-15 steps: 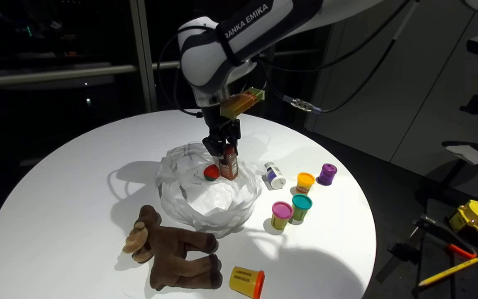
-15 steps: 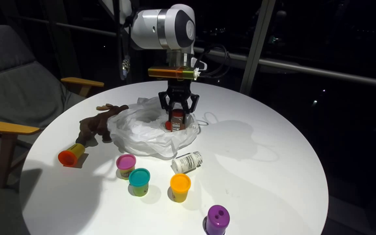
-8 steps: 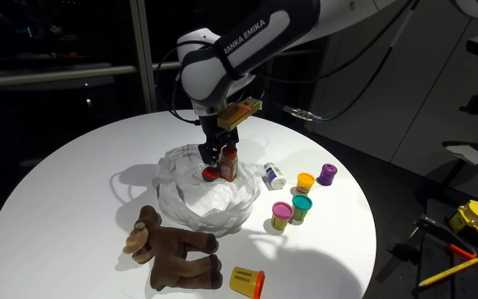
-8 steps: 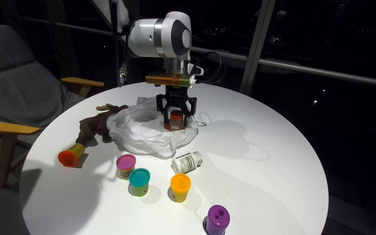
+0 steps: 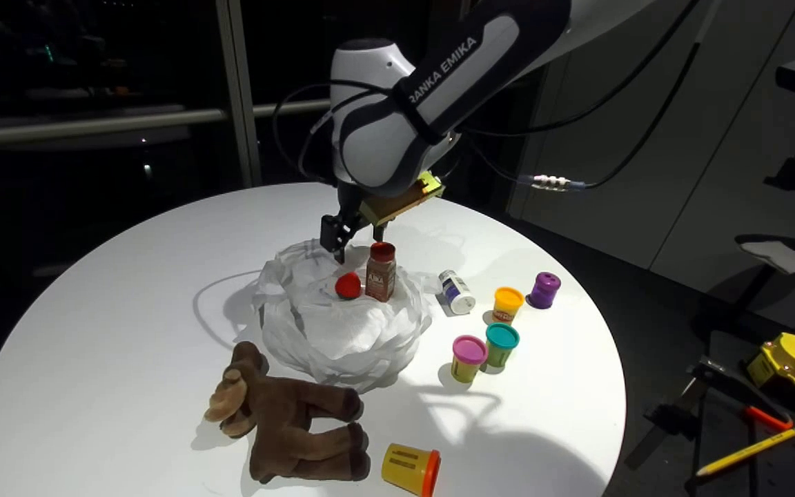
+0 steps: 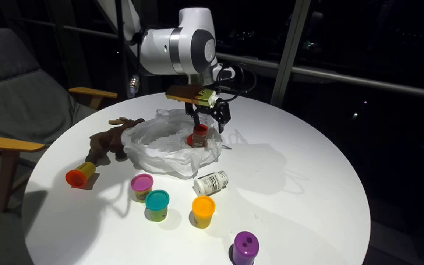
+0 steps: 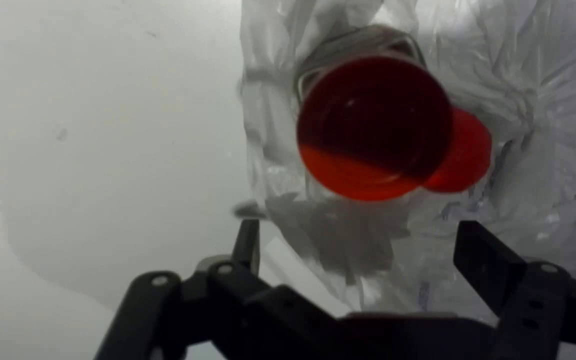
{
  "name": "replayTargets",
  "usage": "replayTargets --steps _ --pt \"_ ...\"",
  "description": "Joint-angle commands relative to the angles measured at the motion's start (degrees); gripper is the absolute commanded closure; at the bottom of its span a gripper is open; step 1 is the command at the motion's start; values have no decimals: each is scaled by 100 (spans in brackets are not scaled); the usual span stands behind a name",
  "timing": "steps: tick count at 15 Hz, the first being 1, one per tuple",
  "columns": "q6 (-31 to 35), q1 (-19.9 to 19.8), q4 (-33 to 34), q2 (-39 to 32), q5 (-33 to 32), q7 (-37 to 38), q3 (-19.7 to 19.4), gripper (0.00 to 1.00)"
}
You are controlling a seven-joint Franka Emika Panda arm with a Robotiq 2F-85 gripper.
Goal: Put the objects on the table into the plastic bag.
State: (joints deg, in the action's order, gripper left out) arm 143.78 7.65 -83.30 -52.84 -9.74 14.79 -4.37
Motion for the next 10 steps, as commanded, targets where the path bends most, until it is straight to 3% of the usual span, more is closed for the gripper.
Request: replayTargets --steps 1,4,6,9,10 --pt "1165 464 -1367 1010 -152 803 -616 0" --pt "993 832 -2176 1748 -222 1178 -1059 0" --pt "270 1021 -2657 2334 -312 1407 -1291 0" --pt "-1164 809 -3205 3168 -485 1211 -1140 0" --pt "-657 640 -2556 2439 -475 1317 -944 0"
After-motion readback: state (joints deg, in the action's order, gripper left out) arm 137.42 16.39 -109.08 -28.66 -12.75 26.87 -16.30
